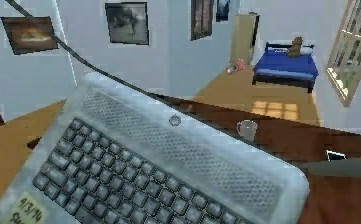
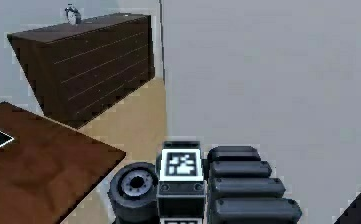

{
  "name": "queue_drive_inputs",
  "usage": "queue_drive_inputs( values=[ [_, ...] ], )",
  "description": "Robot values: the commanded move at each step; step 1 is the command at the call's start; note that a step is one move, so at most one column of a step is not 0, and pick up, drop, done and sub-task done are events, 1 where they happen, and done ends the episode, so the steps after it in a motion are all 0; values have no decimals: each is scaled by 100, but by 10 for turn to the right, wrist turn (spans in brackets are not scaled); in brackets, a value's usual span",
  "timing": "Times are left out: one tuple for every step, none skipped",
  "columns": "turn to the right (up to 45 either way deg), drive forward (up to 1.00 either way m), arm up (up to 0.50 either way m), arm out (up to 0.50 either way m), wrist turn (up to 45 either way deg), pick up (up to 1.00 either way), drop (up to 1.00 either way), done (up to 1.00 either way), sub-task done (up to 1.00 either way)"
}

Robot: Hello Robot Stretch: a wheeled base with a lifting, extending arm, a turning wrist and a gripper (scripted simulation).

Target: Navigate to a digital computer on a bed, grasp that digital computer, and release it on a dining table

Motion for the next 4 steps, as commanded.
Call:
queue_drive_inputs(
  values=[
    [270, 0, 0, 0, 0, 0, 0, 0, 0],
    [-450, 0, 0, 0, 0, 0, 0, 0, 0],
    [-450, 0, 0, 0, 0, 0, 0, 0, 0],
    [-450, 0, 0, 0, 0, 0, 0, 0, 0]
  ],
)
